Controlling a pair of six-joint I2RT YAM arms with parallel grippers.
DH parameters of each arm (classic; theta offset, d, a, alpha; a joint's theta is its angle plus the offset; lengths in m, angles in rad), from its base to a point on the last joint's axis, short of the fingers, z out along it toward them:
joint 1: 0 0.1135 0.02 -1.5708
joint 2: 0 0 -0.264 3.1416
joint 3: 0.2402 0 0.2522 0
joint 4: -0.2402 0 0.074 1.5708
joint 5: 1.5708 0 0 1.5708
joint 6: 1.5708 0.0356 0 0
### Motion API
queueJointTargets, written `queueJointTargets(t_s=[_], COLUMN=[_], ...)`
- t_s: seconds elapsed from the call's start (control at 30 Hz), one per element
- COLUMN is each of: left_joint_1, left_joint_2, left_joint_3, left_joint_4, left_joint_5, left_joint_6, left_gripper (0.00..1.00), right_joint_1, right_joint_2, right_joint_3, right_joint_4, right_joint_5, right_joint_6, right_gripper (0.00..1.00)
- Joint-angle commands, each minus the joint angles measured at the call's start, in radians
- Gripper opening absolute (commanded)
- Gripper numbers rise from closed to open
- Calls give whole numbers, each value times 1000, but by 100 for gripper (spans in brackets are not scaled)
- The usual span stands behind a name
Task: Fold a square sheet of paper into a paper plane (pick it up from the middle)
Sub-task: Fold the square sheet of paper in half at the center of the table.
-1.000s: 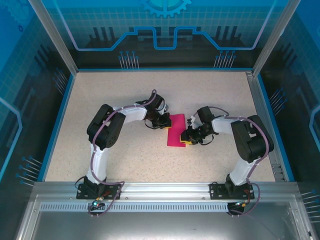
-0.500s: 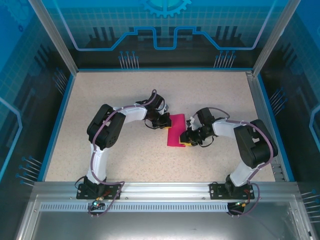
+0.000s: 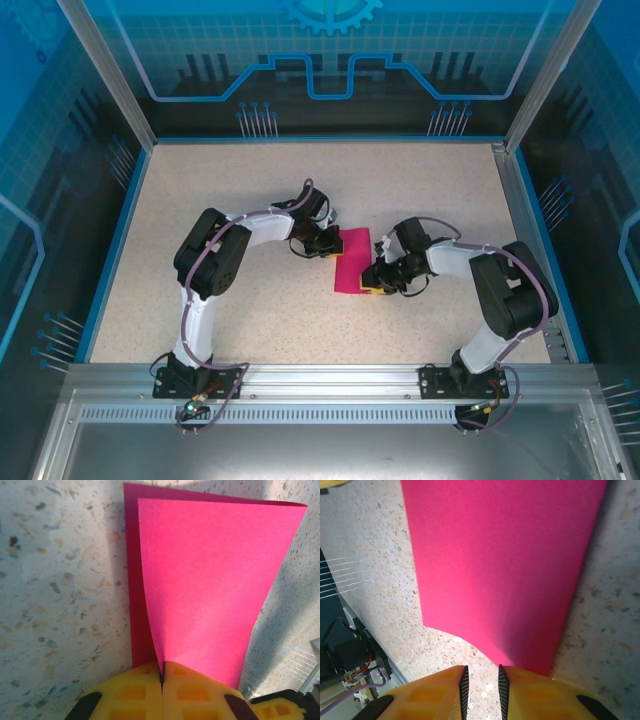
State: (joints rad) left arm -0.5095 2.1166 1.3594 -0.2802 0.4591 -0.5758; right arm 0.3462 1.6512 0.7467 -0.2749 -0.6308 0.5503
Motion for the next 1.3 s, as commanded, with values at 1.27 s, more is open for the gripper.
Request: queueJointTargets(t_s=[1.27], left_joint_1=[7], left_joint_2=[55], left_joint_3=[13], left_joint_4=[-94], left_joint_5=[-42], left_joint_6=[23], left_gripper=[4], right_joint_1=[-102], right_joint_2=[339], right_joint_3=[386], right_joint_4=[-89], right_joint_5=[46], right_joint_6=[-44], right_gripper=[27])
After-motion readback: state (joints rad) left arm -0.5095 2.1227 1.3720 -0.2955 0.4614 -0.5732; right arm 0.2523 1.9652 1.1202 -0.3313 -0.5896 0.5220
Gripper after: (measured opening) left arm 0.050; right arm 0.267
